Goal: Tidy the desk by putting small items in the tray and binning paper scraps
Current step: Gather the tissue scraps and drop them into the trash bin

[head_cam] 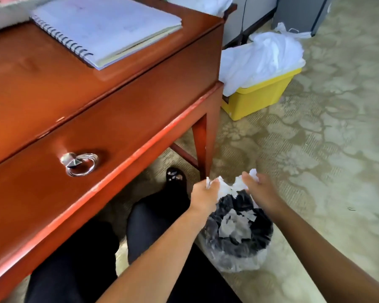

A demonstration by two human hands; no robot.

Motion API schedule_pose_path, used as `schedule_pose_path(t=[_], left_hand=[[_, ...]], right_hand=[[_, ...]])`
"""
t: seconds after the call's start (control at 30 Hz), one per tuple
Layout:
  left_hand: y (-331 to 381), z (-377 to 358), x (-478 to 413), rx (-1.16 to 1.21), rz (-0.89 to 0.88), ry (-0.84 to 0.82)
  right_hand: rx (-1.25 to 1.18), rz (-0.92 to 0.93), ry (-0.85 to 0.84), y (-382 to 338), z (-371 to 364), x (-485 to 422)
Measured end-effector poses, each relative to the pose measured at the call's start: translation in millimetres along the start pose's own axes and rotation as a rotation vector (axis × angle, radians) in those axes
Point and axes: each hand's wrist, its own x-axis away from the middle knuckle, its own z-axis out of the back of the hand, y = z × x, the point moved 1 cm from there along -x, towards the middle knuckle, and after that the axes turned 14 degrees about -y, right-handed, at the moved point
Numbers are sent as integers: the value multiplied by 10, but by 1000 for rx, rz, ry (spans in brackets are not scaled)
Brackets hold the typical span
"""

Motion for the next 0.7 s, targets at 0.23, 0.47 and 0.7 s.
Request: schedule_pose_path(t=[0.23, 0.47, 0.7], left_hand=[[-522, -247, -547, -33, 253, 16], [-696, -320, -863, -73, 425, -77], [-713, -346, -921, -204, 446, -299]], right_hand=[[-57, -235, -2, 745, -60, -248], [-37, -409, -47, 1120, -184, -347], [42, -541, -91, 1275, -211, -388]])
